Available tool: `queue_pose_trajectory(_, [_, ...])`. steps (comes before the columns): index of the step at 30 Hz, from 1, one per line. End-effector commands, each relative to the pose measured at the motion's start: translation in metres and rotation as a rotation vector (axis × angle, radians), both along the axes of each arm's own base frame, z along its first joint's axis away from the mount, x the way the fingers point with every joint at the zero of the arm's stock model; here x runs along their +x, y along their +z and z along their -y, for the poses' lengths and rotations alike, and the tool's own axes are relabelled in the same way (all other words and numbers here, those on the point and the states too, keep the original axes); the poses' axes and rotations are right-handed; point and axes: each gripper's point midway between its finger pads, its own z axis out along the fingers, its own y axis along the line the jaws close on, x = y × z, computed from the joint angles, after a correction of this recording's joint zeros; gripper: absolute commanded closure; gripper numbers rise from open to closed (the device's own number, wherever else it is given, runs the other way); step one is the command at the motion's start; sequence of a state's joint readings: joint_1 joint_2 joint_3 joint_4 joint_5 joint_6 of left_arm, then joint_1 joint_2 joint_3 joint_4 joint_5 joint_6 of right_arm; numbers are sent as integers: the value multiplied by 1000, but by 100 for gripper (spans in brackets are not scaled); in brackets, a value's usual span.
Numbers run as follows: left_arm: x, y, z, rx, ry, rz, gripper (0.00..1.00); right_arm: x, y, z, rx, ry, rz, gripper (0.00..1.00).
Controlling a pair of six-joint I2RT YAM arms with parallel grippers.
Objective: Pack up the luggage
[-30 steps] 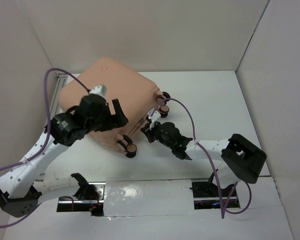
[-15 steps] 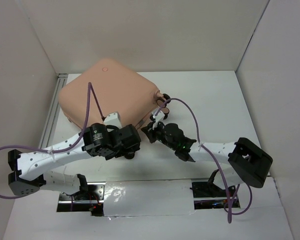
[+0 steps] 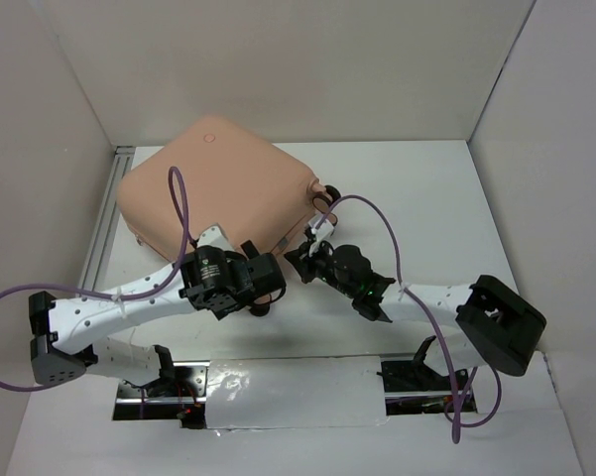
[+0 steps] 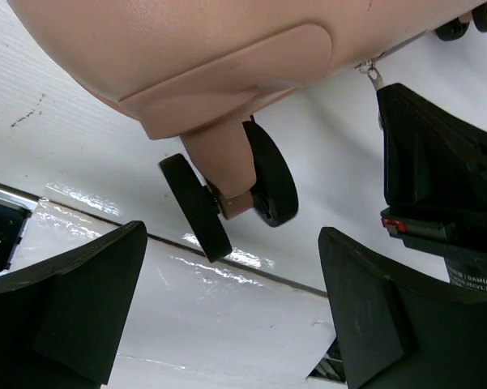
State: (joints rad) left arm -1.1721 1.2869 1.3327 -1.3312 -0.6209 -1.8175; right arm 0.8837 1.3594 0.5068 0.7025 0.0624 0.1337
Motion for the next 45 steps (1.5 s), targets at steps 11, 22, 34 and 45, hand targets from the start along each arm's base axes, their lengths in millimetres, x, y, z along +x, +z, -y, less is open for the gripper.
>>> queue_pose_trajectory(11, [52,-8,1,34,96,38,2,6,43,13,105,-48,98,100])
queue_pose_trajectory(22, [51,-33,6,-14,22,22,100,19,20,22,43,-129,91,100])
queue_pose_trajectory(34, [33,-36,-43,-4,74,49,100,98,-44,94,-181,-546,22,100])
queue_pose_trajectory(45, [21,-54,-83,82,132,-27,100,199,-50,189,43,-934,-98,100])
